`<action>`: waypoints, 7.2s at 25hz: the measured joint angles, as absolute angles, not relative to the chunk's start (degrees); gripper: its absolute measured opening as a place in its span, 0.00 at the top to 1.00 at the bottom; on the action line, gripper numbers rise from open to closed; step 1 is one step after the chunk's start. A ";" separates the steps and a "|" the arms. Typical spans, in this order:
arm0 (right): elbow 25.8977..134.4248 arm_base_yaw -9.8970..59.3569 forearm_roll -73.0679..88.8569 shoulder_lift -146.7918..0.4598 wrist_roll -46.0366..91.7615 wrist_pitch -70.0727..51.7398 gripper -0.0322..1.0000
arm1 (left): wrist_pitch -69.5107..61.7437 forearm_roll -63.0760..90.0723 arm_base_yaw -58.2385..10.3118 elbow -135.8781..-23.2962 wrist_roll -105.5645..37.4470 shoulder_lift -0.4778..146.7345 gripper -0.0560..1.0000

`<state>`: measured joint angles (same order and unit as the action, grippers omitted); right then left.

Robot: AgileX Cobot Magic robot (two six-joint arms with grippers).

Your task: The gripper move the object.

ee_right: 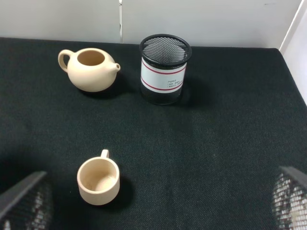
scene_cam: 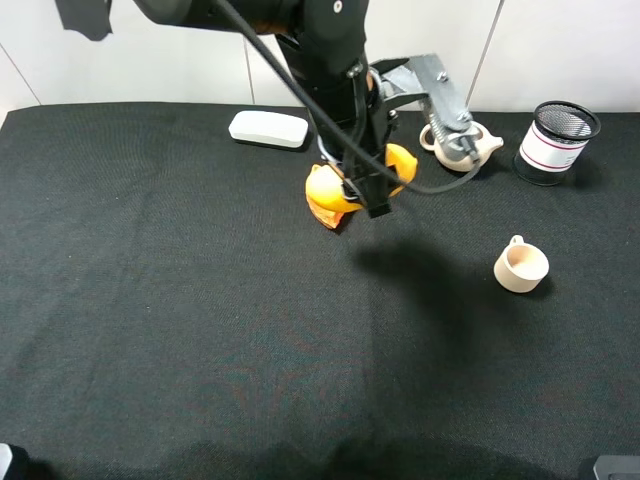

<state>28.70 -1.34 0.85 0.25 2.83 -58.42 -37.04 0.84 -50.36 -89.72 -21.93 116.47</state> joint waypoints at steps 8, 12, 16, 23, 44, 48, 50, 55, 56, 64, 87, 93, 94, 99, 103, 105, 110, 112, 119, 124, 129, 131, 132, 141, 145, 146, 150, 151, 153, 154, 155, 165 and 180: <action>28.70 -1.34 0.85 0.25 2.83 -58.42 0.30 | -34.59 -3.66 -52.65 -89.72 -4.37 116.47 0.30; 28.70 -1.34 0.85 0.25 2.83 -58.42 0.30 | -34.52 -6.01 -53.85 -89.72 3.99 116.47 0.30; 28.70 -1.34 0.85 0.25 2.83 -58.42 0.30 | -34.52 -6.32 -54.62 -89.72 9.64 116.47 0.30; 28.70 -1.34 0.85 0.25 2.83 -58.42 0.30 | -34.60 -6.32 -55.86 -89.72 16.96 116.59 0.30; 28.70 -1.34 -1.26 0.25 2.83 -58.42 0.30 | -52.96 1.12 -58.31 -123.61 22.25 139.46 0.30; 28.70 -1.34 -1.26 0.25 2.83 -58.42 0.30 | -53.12 1.19 -58.31 -123.70 23.27 140.83 0.30; 28.70 -1.34 -1.26 0.25 2.83 -58.42 0.30 | -52.88 1.19 -58.31 -123.75 23.88 141.48 0.30; 28.70 -1.34 -1.26 0.25 2.83 -58.42 0.30 | -52.63 2.75 -58.31 -123.99 24.94 143.03 0.30; 28.70 -1.34 -1.26 0.25 2.83 -58.42 0.30 | -52.44 3.02 -58.31 -123.99 24.94 143.19 0.30; 28.70 -1.34 -1.26 0.25 2.83 -58.42 0.30 | -51.22 3.25 -58.31 -124.04 24.95 143.74 0.30; 28.70 -1.34 -1.26 0.25 2.83 -58.42 0.30 | -49.90 3.13 -58.31 -124.05 24.57 144.22 0.30; 28.70 -1.34 -1.26 0.25 2.83 -58.42 0.30 | -49.82 3.13 -58.31 -124.11 24.57 144.26 0.25; 28.70 -1.34 -1.26 0.25 2.83 -58.42 0.30 | -49.75 3.13 -58.31 -124.10 24.57 144.26 0.22; 28.70 -1.34 -1.26 0.25 2.83 -58.42 0.30 | -49.71 3.13 -58.31 -124.10 24.57 144.26 0.11; 28.70 -1.34 -1.21 0.25 2.83 -58.42 0.30 | -49.71 3.13 -58.31 -124.10 24.57 144.26 0.09; 28.70 -1.34 -1.21 0.25 2.83 -58.42 0.30 | -49.69 3.13 -58.31 -124.10 24.57 144.26 0.09; 28.70 -1.34 -1.21 0.25 2.83 -58.42 0.30 | -50.00 3.13 -58.31 -124.10 24.57 144.26 0.09; 28.70 -1.34 -1.21 0.25 2.83 -58.42 0.30 | -50.81 3.13 -58.31 -124.10 24.57 144.02 0.09; 28.70 -1.34 -1.21 0.25 2.83 -58.42 0.30 | -54.30 3.08 -58.31 -124.10 24.33 142.47 0.09; 28.70 -1.34 -1.21 0.25 2.83 -58.42 0.30 | -56.97 3.08 -58.31 -124.10 24.09 140.92 0.09; 28.70 -1.34 -1.04 0.25 2.83 -58.42 0.30 | -59.82 2.54 -58.31 -124.10 22.79 138.44 0.09; 28.70 -1.34 -0.75 0.25 2.83 -58.42 0.30 | -60.96 1.66 -58.31 -124.10 22.14 137.53 0.09; 28.70 -1.34 -0.54 0.25 2.83 -58.42 0.30 | -61.44 1.27 -58.31 -124.10 21.76 137.11 0.09; 28.70 -1.34 3.94 0.25 2.83 -58.42 0.30 | -67.54 -5.00 -58.31 -124.49 18.75 132.85 0.09; 28.70 -1.34 4.70 0.25 2.83 -58.42 0.30 | -67.54 -7.04 -58.31 -124.60 16.65 131.00 0.09; 28.70 -1.34 4.82 0.25 2.83 -58.42 0.30 | -67.60 -7.42 -58.31 -124.60 16.28 130.47 0.09; 28.70 -1.34 4.93 0.25 2.83 -58.42 0.30 | -67.60 -7.78 -58.31 -124.60 14.10 128.19 0.09; 28.70 -1.34 4.93 0.25 2.83 -58.42 0.30 | -67.60 -7.78 -58.31 -124.60 13.62 127.58 0.09; 28.70 -1.34 4.93 0.25 2.83 -58.42 0.30 | -67.62 -7.78 -58.31 -124.60 12.35 126.47 0.09; 28.70 -1.34 4.93 0.25 2.83 -58.42 0.30 | -67.62 -7.78 -58.31 -124.60 11.96 125.92 0.09; 28.70 -1.34 4.93 0.25 2.83 -58.42 0.30 | -67.62 -7.82 -58.31 -124.60 11.27 125.48 0.09; 28.70 -1.34 5.17 0.25 2.83 -58.42 0.30 | -67.66 -9.74 -58.26 -120.22 8.24 117.36 0.09; 28.70 -1.34 5.17 0.25 2.83 -58.42 0.30 | -67.66 -10.96 -58.26 -102.17 3.76 99.30 0.09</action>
